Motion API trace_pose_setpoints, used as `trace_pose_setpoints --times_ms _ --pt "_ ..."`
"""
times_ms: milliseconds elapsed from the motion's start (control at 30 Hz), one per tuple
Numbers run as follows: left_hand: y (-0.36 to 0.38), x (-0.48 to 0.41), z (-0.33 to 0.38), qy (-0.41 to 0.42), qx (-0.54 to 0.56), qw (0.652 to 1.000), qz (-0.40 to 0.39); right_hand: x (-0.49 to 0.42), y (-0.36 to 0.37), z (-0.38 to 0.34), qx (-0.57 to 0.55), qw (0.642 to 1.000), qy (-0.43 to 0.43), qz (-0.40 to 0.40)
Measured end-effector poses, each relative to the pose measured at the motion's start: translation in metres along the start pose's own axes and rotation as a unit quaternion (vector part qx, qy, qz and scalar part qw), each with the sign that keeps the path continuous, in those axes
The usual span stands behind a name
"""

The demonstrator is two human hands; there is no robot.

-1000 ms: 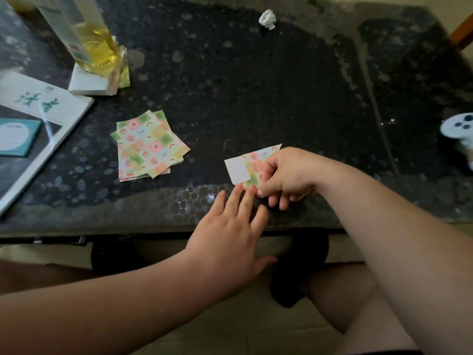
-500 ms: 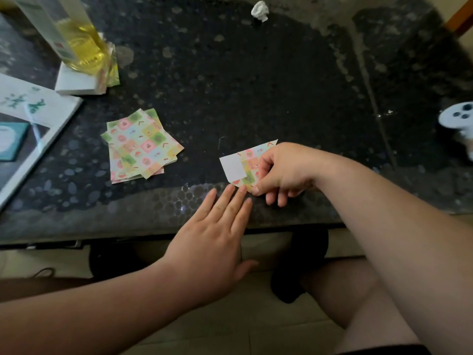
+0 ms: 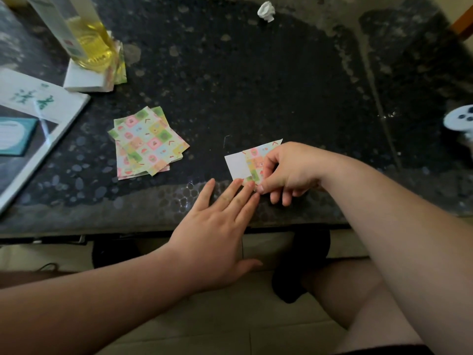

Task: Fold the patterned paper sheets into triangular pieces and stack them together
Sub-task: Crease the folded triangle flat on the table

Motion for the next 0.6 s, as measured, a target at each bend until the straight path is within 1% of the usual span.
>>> trace_pose_setpoints --times_ms 133,267,467,600 --pt "-0.003 -0.001 -0.001 -0.001 0.005 1.0 -0.004 0.0 -0.001 -0.001 -0.002 1.0 0.0 -0.002" --pt "-0.006 -0.005 -0.004 -0.007 0.005 1.0 -0.025 -0.002 -0.001 0.0 -0.003 1.0 0.005 -0.007" --pt "-0.011 -0.011 -0.007 -0.025 0.017 0.999 0.01 -0.001 -0.002 0.003 -0.026 1.0 0.005 -0.003" --pt "-0.015 -0.013 -0.008 -0.028 0.007 1.0 -0.007 -0.002 -0.003 0.004 -0.034 0.999 0.01 0.002"
Point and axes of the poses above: each hand's wrist, its own x-axis away from the middle knuckle, its own y-axis out of the palm, z = x × y, the point moved 4 cm from there along -x, towards the middle knuckle, and after that the axes turned 9 degrees about z, right-handed, at the moved point
